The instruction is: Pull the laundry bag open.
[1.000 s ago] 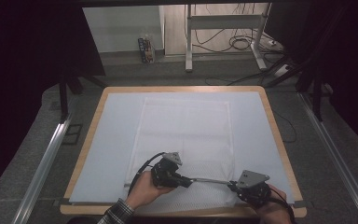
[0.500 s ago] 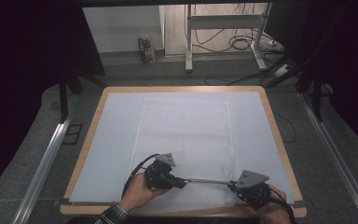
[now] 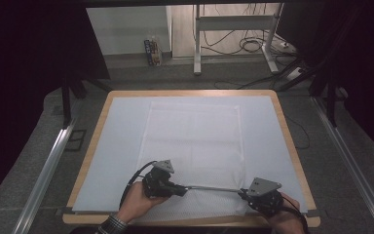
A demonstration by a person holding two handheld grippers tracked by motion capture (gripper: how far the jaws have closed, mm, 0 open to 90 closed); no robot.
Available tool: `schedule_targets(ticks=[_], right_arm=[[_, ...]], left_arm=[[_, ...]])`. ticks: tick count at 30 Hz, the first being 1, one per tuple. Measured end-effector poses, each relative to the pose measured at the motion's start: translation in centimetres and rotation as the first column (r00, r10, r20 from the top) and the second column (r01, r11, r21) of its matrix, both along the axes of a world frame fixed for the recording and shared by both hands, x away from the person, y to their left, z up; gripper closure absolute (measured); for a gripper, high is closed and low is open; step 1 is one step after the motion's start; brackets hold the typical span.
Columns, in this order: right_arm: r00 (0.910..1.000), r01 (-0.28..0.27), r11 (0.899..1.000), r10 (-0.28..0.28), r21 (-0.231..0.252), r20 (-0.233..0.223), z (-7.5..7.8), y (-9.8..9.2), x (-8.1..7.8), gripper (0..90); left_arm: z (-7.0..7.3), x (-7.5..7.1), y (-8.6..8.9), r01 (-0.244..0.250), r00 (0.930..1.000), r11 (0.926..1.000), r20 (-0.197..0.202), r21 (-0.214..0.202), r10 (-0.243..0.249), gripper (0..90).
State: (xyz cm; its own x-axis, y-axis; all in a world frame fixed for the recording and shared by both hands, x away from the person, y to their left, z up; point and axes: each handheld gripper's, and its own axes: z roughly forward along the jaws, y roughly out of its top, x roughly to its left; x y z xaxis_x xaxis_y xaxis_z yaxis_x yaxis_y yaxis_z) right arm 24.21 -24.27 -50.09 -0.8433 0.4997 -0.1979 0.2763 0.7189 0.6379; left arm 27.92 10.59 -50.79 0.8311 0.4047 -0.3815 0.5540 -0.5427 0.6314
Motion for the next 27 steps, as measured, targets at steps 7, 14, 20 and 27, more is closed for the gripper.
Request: schedule_targets(ticks=[7,14,20,27], right_arm=[[1.0,0.003,1.0,-0.003,0.0,0.0,0.0,-0.1,0.1,84.7],[1.0,0.007,1.0,-0.007,0.001,-0.001,0.0,-0.1,0.1,84.6],[0.9999,0.014,1.0,-0.014,0.001,-0.004,0.0,-0.1,0.1,84.7],[0.9999,0.014,1.0,-0.014,0.001,-0.006,0.0,-0.1,0.1,84.7]], left_arm=[[0.0,-0.3,1.5,-0.033,0.9994,0.9994,0.0,-0.005,0.033,87.3],[-0.1,-0.9,3.1,-0.068,0.9977,0.9977,-0.001,-0.003,0.068,87.3],[0.1,-1.2,4.0,-0.087,0.9961,0.9962,0.012,-0.001,0.087,87.3],[-0.1,-1.6,5.1,-0.107,0.9942,0.9942,0.01,0.006,0.107,87.3]])
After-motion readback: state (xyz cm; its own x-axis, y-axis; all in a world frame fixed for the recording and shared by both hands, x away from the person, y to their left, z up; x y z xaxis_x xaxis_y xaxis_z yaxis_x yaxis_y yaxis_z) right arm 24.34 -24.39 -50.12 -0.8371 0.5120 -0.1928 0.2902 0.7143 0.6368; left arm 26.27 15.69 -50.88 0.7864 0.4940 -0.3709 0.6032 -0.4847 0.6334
